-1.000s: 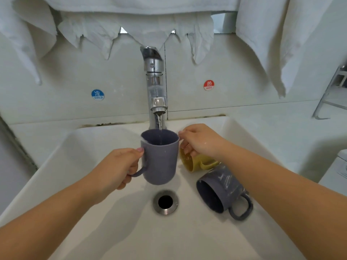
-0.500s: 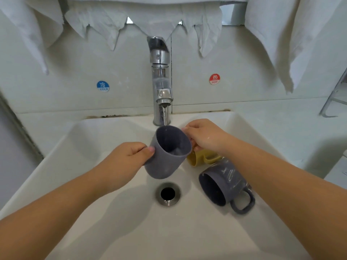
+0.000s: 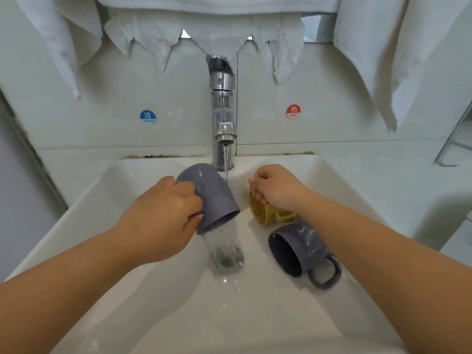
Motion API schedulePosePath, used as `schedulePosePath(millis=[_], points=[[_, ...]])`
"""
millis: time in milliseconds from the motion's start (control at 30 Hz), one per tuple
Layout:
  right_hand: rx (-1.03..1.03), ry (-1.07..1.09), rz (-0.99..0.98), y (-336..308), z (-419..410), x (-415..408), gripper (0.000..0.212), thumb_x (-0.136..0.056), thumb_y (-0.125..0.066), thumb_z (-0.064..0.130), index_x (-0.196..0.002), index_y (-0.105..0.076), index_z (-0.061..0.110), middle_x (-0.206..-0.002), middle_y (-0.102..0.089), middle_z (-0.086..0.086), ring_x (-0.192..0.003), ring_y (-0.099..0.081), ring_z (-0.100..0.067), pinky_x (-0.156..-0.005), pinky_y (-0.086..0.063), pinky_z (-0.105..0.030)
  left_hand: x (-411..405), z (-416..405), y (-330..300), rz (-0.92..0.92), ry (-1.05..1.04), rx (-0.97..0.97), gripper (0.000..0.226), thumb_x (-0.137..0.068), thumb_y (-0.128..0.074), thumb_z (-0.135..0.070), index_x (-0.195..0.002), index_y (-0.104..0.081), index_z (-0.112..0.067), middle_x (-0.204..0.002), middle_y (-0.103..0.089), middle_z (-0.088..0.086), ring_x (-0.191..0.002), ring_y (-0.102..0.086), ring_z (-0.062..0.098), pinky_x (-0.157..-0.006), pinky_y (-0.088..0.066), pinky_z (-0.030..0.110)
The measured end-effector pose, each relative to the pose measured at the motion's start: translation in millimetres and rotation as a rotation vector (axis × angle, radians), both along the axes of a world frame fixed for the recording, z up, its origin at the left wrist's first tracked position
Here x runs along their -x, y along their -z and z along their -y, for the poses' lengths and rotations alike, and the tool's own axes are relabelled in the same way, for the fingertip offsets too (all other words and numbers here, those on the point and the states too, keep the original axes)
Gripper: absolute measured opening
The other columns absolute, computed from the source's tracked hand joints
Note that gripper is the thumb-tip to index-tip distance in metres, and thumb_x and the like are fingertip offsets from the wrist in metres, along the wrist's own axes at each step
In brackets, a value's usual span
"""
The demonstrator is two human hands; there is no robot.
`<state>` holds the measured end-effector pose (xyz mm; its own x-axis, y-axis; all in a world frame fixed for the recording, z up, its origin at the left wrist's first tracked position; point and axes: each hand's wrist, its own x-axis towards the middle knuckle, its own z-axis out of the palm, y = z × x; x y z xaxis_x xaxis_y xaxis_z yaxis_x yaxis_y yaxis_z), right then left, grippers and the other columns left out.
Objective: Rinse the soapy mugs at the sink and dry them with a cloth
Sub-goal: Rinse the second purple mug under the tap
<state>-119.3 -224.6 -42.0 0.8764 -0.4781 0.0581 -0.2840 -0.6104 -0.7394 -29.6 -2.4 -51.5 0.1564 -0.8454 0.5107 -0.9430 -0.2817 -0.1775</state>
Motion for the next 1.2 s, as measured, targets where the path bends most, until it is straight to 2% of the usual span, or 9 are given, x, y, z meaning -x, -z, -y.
schedulePosePath(millis=[200,367,467,567,700,800,867,1000,1200], points=[[0.067,0.021,0.023,-4,-2,-1,0.049,-0.101,-0.041,0.041,-0.062,-0.047,0.01,-0.062,-0.048,-0.007,-0.057,-0.045,-0.019,-0.069,-0.045,-0.035,7,7,0,0.276,0.061,0.037,0.022,-0.083,-0.058,-0.01,-0.061,-0.057,-0.011,-0.062,-0.046,0.005,-0.057,-0.026,0.021,-0.057,-0.026,0.034],[0.04,0.011,0.046,0,1,-1,0.025,-0.096,-0.053,0.025,-0.074,-0.05,0.014,-0.072,-0.054,-0.003,-0.064,-0.048,-0.018,-0.065,-0.044,-0.029,4,10,8,0.32,0.071,0.069,0.022,-0.084,-0.059,-0.01,-0.061,-0.056,-0.011,-0.062,-0.045,0.005,-0.061,-0.021,0.021,-0.054,-0.031,0.035],[-0.009,0.006,0.06,0,0,-2,0.014,-0.097,-0.051,0.026,-0.085,-0.055,0.019,-0.079,-0.059,-0.003,-0.069,-0.055,-0.019,-0.07,-0.052,-0.035,6,12,10,0.257,0.082,0.098,0.026,-0.087,-0.051,-0.014,-0.061,-0.058,-0.011,-0.062,-0.048,0.004,-0.062,-0.025,0.02,-0.057,-0.028,0.032],[-0.065,-0.001,0.069,-3,-4,-2,0.017,-0.099,-0.048,0.03,-0.095,-0.057,0.017,-0.085,-0.065,-0.007,-0.074,-0.063,-0.023,-0.068,-0.057,-0.034,8,13,12,0.069,0.045,0.085,0.03,-0.09,-0.044,-0.024,-0.068,-0.062,-0.013,-0.069,-0.053,0.002,-0.061,-0.035,0.021,-0.06,-0.031,0.03],[-0.19,0.028,0.081,-9,-5,-1,0.027,-0.101,-0.044,0.033,-0.09,-0.058,0.013,-0.079,-0.061,-0.006,-0.066,-0.059,-0.018,-0.052,-0.048,-0.021,17,17,8,-0.455,0.02,0.223,0.033,-0.092,-0.048,-0.036,-0.072,-0.06,-0.013,-0.071,-0.05,-0.006,-0.068,-0.045,0.011,-0.064,-0.038,0.02],[-0.544,0.036,0.12,-16,-2,2,0.032,-0.1,-0.043,0.041,-0.099,-0.061,0.015,-0.095,-0.067,-0.008,-0.09,-0.064,-0.022,-0.076,-0.056,-0.032,23,24,1,-0.825,-0.031,0.408,0.028,-0.095,-0.058,-0.021,-0.074,-0.06,-0.003,-0.07,-0.049,0.002,-0.059,-0.04,0.007,-0.057,-0.034,0.013],[-0.7,-0.015,0.116,-17,1,3,0.037,-0.098,-0.044,0.049,-0.112,-0.06,0.018,-0.109,-0.066,-0.008,-0.105,-0.063,-0.027,-0.096,-0.051,-0.044,22,26,-3,-1.032,-0.074,0.482,0.032,-0.096,-0.056,-0.021,-0.082,-0.058,0.008,-0.073,-0.048,0.012,-0.056,-0.035,0.008,-0.055,-0.033,0.015],[-0.785,-0.128,0.052,-14,-2,1,0.048,-0.094,-0.044,0.057,-0.126,-0.058,0.024,-0.121,-0.064,-0.007,-0.113,-0.061,-0.027,-0.103,-0.045,-0.047,18,25,-6,-1.189,-0.119,0.538,0.036,-0.098,-0.054,-0.027,-0.08,-0.059,0.004,-0.064,-0.045,0.001,-0.053,-0.033,0.007,-0.059,-0.031,0.03],[-0.807,-0.188,-0.007,-9,-19,-2,0.044,-0.093,-0.054,0.043,-0.132,-0.05,0.021,-0.128,-0.058,-0.009,-0.115,-0.058,-0.024,-0.107,-0.042,-0.046,17,24,-9,-1.258,-0.254,0.543,0.044,-0.099,-0.051,-0.029,-0.061,-0.045,-0.01,-0.045,-0.04,-0.011,-0.045,-0.034,0.007,-0.047,-0.026,0.021]])
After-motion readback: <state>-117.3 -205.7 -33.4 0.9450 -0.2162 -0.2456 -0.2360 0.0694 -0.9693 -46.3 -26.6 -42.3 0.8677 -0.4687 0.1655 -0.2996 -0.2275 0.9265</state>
